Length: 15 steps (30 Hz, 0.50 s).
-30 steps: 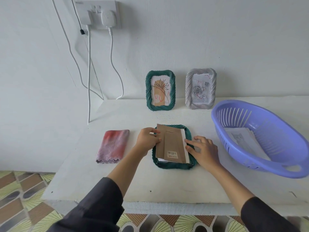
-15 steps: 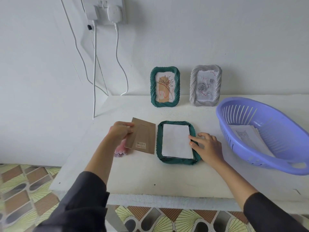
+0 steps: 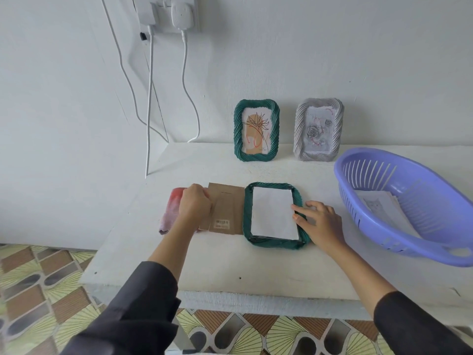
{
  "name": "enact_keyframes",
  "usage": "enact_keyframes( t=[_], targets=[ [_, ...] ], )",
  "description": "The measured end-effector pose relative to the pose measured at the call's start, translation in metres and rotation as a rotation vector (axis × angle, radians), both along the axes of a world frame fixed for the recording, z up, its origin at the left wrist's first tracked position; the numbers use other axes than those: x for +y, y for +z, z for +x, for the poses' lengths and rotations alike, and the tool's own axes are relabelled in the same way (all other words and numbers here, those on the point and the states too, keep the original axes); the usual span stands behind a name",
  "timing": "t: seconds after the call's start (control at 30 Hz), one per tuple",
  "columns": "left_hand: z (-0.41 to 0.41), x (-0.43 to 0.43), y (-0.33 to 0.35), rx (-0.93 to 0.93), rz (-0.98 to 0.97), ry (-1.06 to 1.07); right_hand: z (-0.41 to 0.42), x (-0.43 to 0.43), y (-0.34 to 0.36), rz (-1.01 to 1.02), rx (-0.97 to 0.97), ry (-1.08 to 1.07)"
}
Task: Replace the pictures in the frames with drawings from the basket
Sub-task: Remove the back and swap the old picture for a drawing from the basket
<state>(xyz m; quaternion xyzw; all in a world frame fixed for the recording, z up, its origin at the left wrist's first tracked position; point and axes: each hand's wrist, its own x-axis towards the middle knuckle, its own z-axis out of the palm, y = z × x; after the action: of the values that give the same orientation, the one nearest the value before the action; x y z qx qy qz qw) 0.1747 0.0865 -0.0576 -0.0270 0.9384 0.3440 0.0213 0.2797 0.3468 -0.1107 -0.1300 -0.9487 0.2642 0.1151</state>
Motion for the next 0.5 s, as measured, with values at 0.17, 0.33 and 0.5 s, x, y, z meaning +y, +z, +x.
enact_keyframes(
  t=[0.17, 0.33, 0.5],
  targets=[
    [0.000, 0.001, -0.001, -0.001, -0.005, -0.055, 0.000, 0.000, 0.000, 0.014, -0.005, 0.001],
    [0.006, 0.018, 0.006, 0.089, 0.051, -0.097, 0.000, 0.000, 0.000, 0.013, -0.003, -0.005],
    [0.021, 0.061, 0.000, 0.013, 0.074, -0.287, 0.000, -0.001, 0.001, 0.018, -0.005, -0.002]
  ],
)
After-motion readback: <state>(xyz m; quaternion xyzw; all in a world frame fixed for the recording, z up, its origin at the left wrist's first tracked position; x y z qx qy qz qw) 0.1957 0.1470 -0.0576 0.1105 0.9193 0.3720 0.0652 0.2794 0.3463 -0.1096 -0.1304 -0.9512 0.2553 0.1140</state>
